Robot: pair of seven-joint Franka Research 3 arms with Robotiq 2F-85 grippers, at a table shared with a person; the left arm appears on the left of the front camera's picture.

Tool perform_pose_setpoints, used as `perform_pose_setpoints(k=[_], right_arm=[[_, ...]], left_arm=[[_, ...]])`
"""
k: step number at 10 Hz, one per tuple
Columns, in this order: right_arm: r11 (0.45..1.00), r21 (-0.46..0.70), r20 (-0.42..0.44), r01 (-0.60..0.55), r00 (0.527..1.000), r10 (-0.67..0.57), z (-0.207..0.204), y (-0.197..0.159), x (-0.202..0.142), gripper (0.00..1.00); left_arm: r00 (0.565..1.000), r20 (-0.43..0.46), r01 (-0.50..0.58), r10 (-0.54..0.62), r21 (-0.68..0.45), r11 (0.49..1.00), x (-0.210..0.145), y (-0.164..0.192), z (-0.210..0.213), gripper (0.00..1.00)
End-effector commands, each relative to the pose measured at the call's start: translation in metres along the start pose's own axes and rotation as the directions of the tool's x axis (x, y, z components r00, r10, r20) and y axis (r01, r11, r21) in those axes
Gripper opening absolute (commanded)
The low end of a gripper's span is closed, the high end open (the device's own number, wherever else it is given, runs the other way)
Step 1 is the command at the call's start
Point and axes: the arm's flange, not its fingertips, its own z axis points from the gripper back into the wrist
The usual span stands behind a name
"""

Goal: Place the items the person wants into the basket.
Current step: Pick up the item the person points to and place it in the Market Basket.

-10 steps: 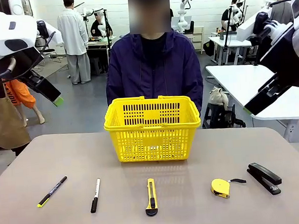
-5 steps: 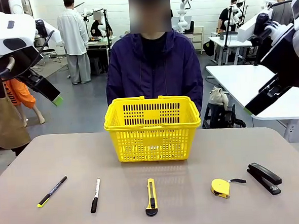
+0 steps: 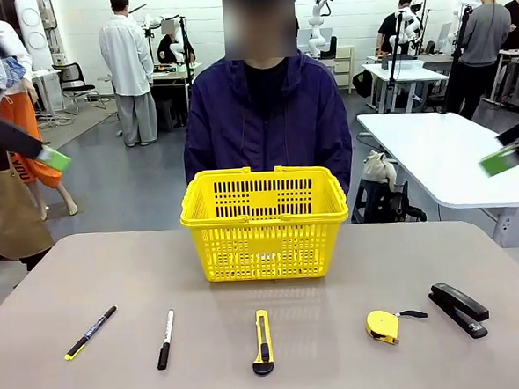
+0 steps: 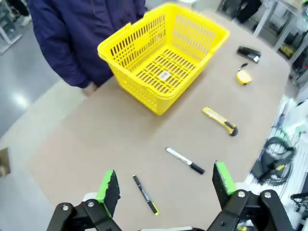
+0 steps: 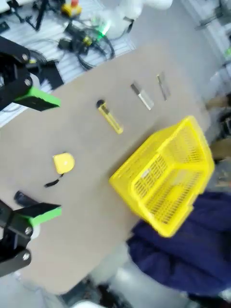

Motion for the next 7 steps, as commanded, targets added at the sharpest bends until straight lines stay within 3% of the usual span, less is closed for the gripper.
perform_pose_setpoints(k=[1,4,7], right_arm=[[0.984,0.146,0.11,0.099,0.987,-0.115,0.039,-0.04,-0.05,1.0],[0.972,0.07,0.199,0.224,0.952,-0.233,0.083,-0.07,-0.107,1.0],[0.96,0.007,0.227,0.279,0.935,-0.273,0.11,-0.073,-0.129,1.0]], left_arm=[[0.995,0.045,-0.08,0.084,-0.084,0.993,-0.028,0.037,0.037,1.0],[0.975,0.135,-0.172,0.173,-0.024,0.985,-0.08,0.065,0.089,1.0],[0.966,0.145,-0.218,0.216,-0.002,0.976,-0.103,0.067,0.114,1.0]])
